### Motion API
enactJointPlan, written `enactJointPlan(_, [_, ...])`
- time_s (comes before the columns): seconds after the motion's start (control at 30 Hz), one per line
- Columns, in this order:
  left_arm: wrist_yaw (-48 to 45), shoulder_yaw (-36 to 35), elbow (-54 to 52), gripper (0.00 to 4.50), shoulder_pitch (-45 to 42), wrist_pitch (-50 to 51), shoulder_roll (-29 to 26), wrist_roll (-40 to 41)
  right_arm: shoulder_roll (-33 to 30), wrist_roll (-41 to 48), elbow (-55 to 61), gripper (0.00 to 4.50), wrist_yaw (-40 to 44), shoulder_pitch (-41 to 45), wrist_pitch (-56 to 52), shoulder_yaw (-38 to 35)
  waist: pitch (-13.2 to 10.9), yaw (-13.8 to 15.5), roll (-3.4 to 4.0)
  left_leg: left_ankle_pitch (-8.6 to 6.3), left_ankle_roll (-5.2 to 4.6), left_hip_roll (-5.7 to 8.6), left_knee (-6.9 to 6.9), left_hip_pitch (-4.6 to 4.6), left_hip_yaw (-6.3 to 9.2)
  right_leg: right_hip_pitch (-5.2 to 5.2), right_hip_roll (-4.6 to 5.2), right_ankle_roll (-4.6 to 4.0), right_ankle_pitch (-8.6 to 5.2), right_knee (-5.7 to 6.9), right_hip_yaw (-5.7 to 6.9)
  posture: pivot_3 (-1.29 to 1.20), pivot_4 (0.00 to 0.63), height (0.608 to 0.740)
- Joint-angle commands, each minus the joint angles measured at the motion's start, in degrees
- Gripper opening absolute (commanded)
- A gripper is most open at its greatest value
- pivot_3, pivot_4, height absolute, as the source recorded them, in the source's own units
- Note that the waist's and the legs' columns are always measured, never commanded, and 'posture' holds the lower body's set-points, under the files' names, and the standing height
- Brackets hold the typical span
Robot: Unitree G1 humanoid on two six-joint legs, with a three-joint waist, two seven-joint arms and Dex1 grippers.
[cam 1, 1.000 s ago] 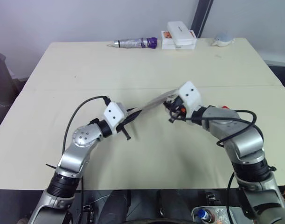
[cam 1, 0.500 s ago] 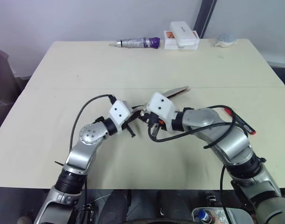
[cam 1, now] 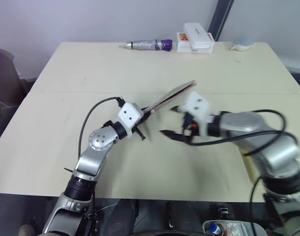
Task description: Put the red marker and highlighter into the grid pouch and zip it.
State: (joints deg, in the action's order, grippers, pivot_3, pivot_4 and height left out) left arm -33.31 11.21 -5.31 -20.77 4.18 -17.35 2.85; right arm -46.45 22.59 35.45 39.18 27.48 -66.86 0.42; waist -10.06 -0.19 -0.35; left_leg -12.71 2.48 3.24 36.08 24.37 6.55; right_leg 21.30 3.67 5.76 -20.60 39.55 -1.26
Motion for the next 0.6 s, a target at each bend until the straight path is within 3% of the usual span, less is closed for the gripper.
enactJointPlan(0.03, [-1.7,1.4,1.5,0.00,-0.7,-4.2,-1.1,-1.6,-5.5,-0.8,-1.0,4.44,-0.5,-5.0,-2.3,-11.2,0.0,0.0,0.01,-0.03,-0.05,0.00,0.00,0.00,-0.03,-0.01,0.00,0.00,0.00,-0.03,-0.01,0.00,0.150,0.740])
enactJointPlan(0.17, [-2.6,2.7,3.6,0.00,-1.3,-6.1,-0.2,-1.7,-9.0,-4.4,-8.2,4.44,-2.8,-12.5,0.2,-18.1,0.0,-0.6,0.01,-0.07,-0.13,-0.06,-0.03,-0.06,-0.12,-0.05,-0.01,0.00,0.00,-0.04,-0.02,0.00,0.150,0.740])
enactJointPlan(0.33, [-3.1,3.7,5.0,0.00,-1.7,-7.3,1.0,-2.3,-7.2,-5.7,-18.1,4.44,-5.8,-17.1,1.3,-23.9,0.0,-0.4,0.01,-0.08,-0.14,-0.03,0.04,-0.06,-0.19,-0.12,-0.03,0.03,0.01,-0.04,-0.01,0.00,0.150,0.740])
enactJointPlan(0.6, [-2.1,3.2,5.6,0.00,-2.3,-7.0,2.4,-2.4,-5.4,-6.9,-32.3,4.44,-8.8,-17.2,7.1,-25.2,0.0,-0.5,0.02,-0.08,-0.14,-0.03,0.05,-0.09,-0.21,-0.15,-0.05,0.04,0.02,-0.03,-0.02,0.00,0.150,0.740])
